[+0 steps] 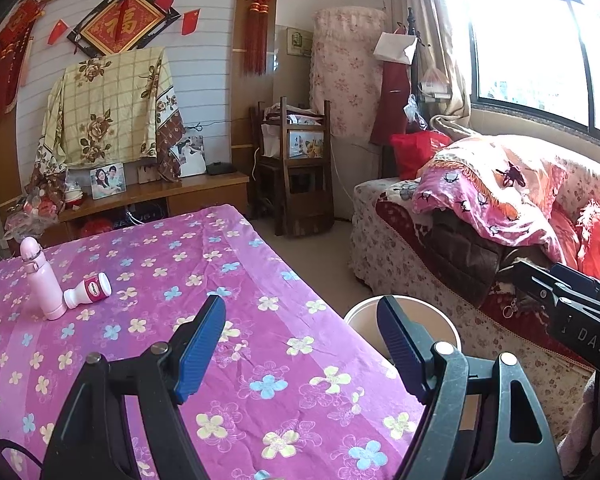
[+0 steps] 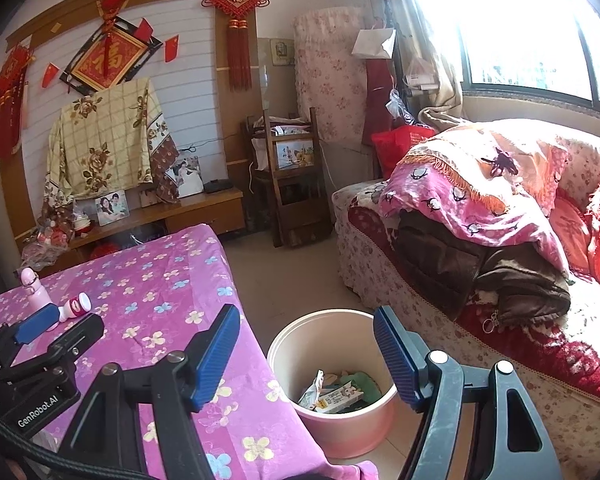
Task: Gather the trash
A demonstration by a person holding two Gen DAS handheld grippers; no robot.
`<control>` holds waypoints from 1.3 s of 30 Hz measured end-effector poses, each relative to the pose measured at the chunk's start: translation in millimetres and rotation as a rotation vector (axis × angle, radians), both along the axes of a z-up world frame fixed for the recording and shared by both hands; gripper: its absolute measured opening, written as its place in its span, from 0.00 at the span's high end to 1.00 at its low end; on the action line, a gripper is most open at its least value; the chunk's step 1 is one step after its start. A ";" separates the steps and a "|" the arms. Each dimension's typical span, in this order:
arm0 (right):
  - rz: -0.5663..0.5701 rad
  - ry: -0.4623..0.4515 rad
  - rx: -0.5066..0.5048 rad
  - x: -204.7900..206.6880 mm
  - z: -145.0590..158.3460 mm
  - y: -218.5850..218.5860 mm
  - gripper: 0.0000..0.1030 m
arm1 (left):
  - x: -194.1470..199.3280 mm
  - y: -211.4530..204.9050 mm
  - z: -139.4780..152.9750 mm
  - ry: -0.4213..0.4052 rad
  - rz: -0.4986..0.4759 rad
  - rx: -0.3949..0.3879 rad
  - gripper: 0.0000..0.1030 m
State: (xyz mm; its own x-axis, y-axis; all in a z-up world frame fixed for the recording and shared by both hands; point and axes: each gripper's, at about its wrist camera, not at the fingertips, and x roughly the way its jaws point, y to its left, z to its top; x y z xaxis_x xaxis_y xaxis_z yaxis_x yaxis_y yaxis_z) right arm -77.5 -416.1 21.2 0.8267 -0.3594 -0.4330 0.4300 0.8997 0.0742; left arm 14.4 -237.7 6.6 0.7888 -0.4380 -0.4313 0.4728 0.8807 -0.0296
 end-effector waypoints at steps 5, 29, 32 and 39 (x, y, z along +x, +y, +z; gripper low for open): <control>-0.004 0.003 0.003 -0.3 -1.7 -0.7 0.29 | 0.0 0.0 0.0 0.000 0.002 0.000 0.24; 0.007 0.024 0.008 2.8 -8.5 -1.6 0.29 | -3.1 -2.6 -1.8 -0.002 0.023 0.000 0.24; 0.005 0.022 0.010 2.8 -8.1 -1.8 0.29 | -2.9 -2.6 -1.9 -0.004 0.021 0.002 0.24; 0.006 0.022 0.009 3.5 -8.8 -1.7 0.29 | -3.1 -2.6 -1.5 -0.004 0.023 0.003 0.24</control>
State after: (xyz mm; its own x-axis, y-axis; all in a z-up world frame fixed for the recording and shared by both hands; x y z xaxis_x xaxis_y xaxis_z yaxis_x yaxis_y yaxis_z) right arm -74.1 -417.8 12.4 0.8191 -0.3501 -0.4543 0.4260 0.9017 0.0732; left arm 11.3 -240.2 5.1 0.8004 -0.4186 -0.4292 0.4528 0.8913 -0.0248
